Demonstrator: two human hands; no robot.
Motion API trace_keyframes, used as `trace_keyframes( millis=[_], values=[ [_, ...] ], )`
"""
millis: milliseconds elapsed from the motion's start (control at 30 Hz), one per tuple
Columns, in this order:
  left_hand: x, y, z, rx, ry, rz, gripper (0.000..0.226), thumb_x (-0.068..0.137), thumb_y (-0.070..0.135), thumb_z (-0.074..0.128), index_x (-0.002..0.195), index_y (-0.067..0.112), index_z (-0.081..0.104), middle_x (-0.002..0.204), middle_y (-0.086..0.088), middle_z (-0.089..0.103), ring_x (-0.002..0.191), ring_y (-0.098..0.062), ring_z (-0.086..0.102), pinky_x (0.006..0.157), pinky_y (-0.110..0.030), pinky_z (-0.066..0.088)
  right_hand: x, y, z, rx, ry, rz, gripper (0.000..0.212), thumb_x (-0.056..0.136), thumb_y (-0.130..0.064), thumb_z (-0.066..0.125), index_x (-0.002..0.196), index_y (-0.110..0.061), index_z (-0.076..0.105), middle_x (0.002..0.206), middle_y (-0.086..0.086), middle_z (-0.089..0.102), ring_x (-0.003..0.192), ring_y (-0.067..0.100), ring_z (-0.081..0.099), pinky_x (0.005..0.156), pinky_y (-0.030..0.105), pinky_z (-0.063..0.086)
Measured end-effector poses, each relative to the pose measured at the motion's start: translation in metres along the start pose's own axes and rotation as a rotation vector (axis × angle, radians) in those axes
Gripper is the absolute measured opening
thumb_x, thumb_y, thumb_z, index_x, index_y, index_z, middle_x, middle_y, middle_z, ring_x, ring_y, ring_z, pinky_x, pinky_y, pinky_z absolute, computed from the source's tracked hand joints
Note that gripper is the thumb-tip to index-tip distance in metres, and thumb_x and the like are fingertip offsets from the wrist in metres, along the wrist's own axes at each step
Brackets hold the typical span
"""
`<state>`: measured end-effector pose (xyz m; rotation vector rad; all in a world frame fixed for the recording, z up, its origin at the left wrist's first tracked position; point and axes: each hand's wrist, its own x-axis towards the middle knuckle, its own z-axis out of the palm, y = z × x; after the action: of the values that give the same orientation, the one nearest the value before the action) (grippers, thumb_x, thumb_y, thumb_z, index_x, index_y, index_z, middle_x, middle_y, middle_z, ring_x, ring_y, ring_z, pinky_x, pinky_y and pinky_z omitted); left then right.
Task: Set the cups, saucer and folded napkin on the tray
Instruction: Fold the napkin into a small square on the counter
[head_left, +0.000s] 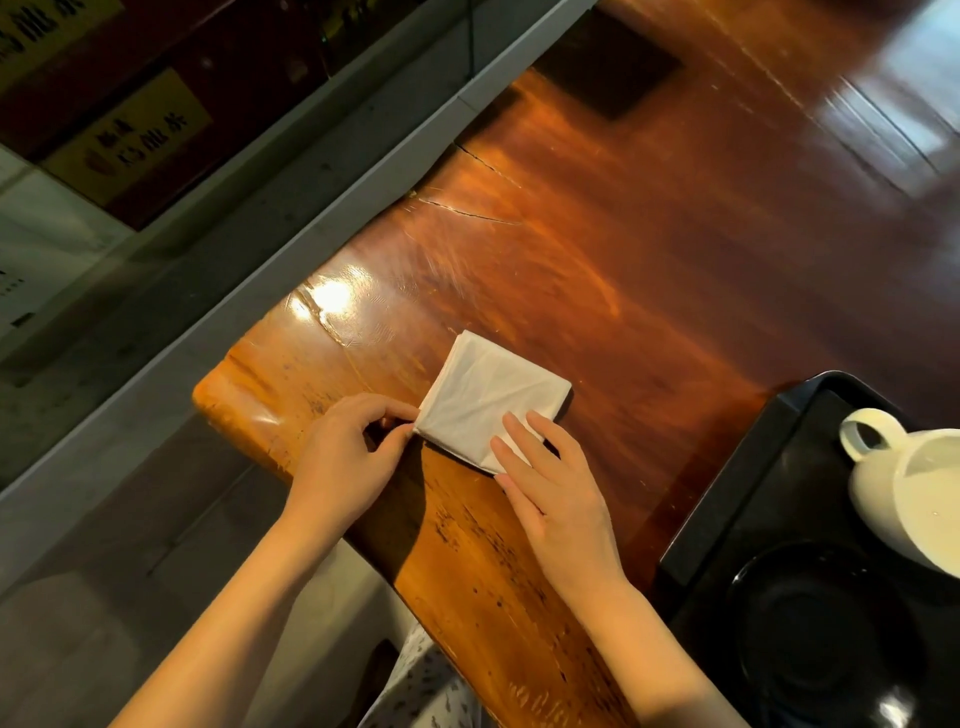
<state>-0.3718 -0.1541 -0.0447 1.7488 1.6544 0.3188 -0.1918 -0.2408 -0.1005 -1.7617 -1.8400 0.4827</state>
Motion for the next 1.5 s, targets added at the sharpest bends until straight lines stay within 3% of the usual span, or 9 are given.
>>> trace_keyframes(
  millis=[133,300,433,500,700,1100,1200,1333,1500],
  values=[
    [-0.008,0.021,0.006,0.139,0.219,0.243,0.037,0.091,0.013,0.048,0.127,0.012,0.055,0.124,-0.002,0.061,0.117,-0.022,0.053,0.097,-0.027,0.040,-0.003,-0.006,0.008,-0.042,0.010,0.025,0.035,0.095,-0.027,0.041,0.121,-0.013,0.061,0.131,0.007,0.059,0.130,0.018,0.039,0.098,0.031,0.047],
    [0.028,0.017,0.053,0.481,0.034,0.347,0.051,0.098,0.033,0.030,0.147,0.019,0.022,0.156,0.002,0.017,0.145,-0.015,0.010,0.120,-0.040,0.006,-0.005,-0.007,0.003,0.011,-0.075,0.031,0.038,0.096,-0.028,0.040,0.131,-0.015,0.050,0.140,0.004,0.051,0.137,0.015,0.032,0.109,0.039,0.037],
    [0.036,0.002,0.061,0.574,0.025,0.376,0.052,0.099,0.032,0.029,0.148,0.015,0.021,0.157,-0.004,0.020,0.145,-0.019,0.014,0.119,-0.042,0.012,0.006,-0.005,-0.015,0.297,0.113,0.223,0.041,0.098,-0.029,0.037,0.136,-0.014,0.044,0.141,0.001,0.049,0.137,0.008,0.037,0.114,0.039,0.030],
    [0.036,0.005,0.060,0.555,0.016,0.390,0.052,0.098,0.030,0.026,0.146,0.012,0.023,0.156,-0.007,0.024,0.145,-0.022,0.020,0.118,-0.042,0.014,0.030,-0.009,-0.020,0.166,0.194,0.311,0.043,0.098,-0.023,0.037,0.139,-0.011,0.040,0.145,0.006,0.045,0.139,0.014,0.032,0.118,0.036,0.023],
    [0.037,0.001,0.055,0.510,-0.041,0.409,0.054,0.097,0.036,0.012,0.147,0.015,0.012,0.154,-0.001,0.006,0.146,-0.022,0.011,0.119,-0.042,0.010,0.061,-0.015,0.012,-0.421,-0.179,0.214,0.062,0.095,-0.042,0.024,0.147,-0.008,0.023,0.154,0.013,0.027,0.143,0.026,0.024,0.115,0.043,0.014],
    [0.040,-0.005,0.051,0.548,-0.062,0.372,0.053,0.098,0.041,0.015,0.147,0.028,-0.002,0.156,0.007,-0.004,0.146,-0.011,-0.006,0.119,-0.036,-0.006,0.040,-0.002,-0.001,-0.519,-0.288,0.171,0.084,0.088,-0.068,0.013,0.148,-0.009,0.021,0.156,0.013,0.023,0.144,0.029,0.022,0.115,0.047,0.020],
    [0.045,0.002,0.044,0.390,-0.105,0.269,0.056,0.098,0.040,0.018,0.149,0.024,0.001,0.160,0.001,0.005,0.148,-0.015,0.002,0.122,-0.039,0.003,0.038,-0.001,-0.002,-0.509,-0.290,0.177,0.085,0.087,-0.068,0.018,0.148,-0.008,0.021,0.156,0.014,0.023,0.143,0.030,0.023,0.115,0.045,0.018],
    [0.042,0.028,0.040,-0.047,0.207,-0.061,0.043,0.094,0.028,0.047,0.135,0.015,0.038,0.136,-0.007,0.049,0.125,-0.024,0.046,0.104,-0.032,0.036,0.040,-0.004,-0.004,-0.492,-0.296,0.191,0.086,0.086,-0.068,0.010,0.147,-0.008,0.023,0.155,0.014,0.026,0.142,0.031,0.027,0.115,0.046,0.023],
    [0.042,0.044,0.036,0.224,0.004,-0.165,0.052,0.083,0.042,0.062,0.119,0.007,0.048,0.110,-0.008,0.052,0.096,-0.019,0.051,0.073,-0.025,0.043,0.039,-0.002,-0.002,-0.482,-0.316,0.176,0.086,0.085,-0.067,0.021,0.147,-0.006,0.021,0.154,0.017,0.027,0.141,0.032,0.028,0.114,0.048,0.028]
  ],
)
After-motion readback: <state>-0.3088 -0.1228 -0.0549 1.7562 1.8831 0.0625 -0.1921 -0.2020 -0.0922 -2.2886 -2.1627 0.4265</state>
